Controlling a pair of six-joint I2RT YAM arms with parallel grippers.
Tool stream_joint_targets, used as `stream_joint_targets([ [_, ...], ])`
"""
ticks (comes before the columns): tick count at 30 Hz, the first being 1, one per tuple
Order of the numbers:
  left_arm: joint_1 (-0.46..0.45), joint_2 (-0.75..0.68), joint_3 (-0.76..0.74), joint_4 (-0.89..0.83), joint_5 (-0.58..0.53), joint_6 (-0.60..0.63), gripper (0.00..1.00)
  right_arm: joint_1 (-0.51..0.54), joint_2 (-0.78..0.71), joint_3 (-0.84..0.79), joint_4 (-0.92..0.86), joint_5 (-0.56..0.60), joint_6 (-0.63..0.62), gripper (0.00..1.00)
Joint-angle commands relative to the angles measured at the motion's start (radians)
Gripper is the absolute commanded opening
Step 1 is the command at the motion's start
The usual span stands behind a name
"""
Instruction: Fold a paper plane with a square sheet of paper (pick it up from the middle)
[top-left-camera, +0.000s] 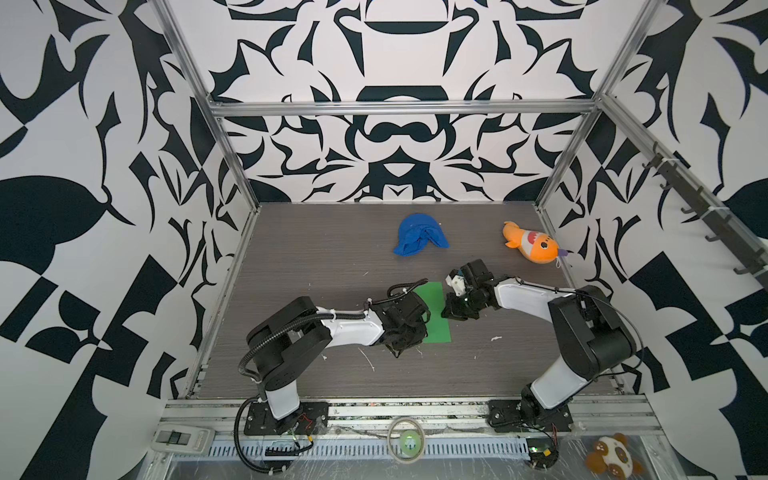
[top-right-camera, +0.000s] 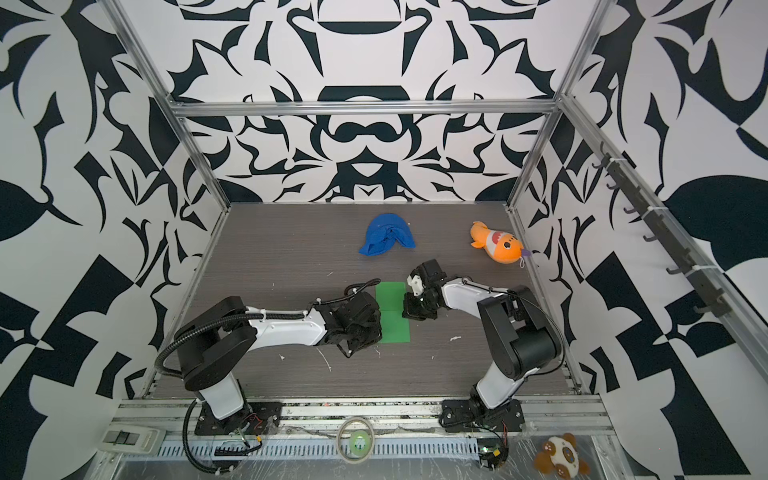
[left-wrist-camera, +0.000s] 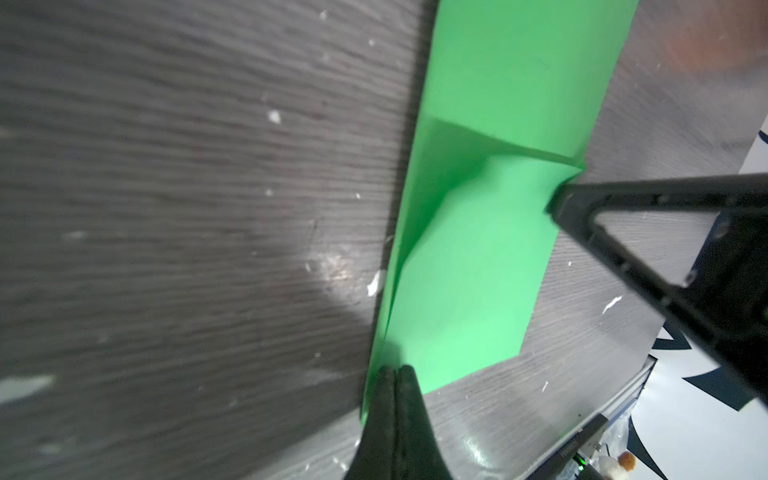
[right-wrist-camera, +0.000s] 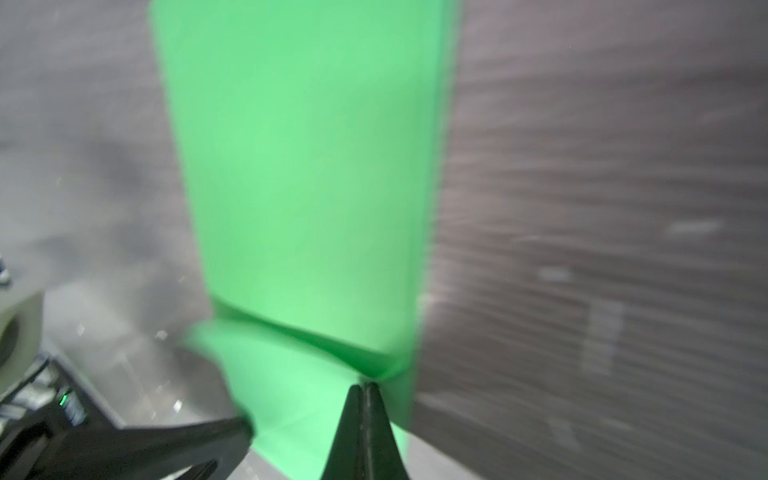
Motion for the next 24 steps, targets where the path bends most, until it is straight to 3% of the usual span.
stream_joint_targets([
  [1, 0.004, 0.056, -0.02, -0.134, -0.03, 0.006, 0.0, -0.011, -0.084, -0.001, -0.016, 0.071, 0.019, 0.0],
  [4, 0.003, 0.06, -0.015, -0.137, -0.028, 0.01, 0.0, 0.019, -0.129, -0.002, 0.0, -0.009, -0.022, 0.0],
  [12, 0.002, 0.066, -0.005, -0.141, -0.028, 0.017, 0.0, 0.168, -0.056, 0.043, -0.055, -0.008, -0.083, 0.0],
  [18, 0.002, 0.063, -0.005, -0.147, -0.028, 0.018, 0.0, 0.154, 0.021, 0.091, -0.08, 0.071, -0.072, 0.0],
  [24, 0.003, 0.057, -0.007, -0.157, -0.037, 0.02, 0.0, 0.048, 0.044, 0.083, -0.09, 0.124, -0.021, 0.0],
])
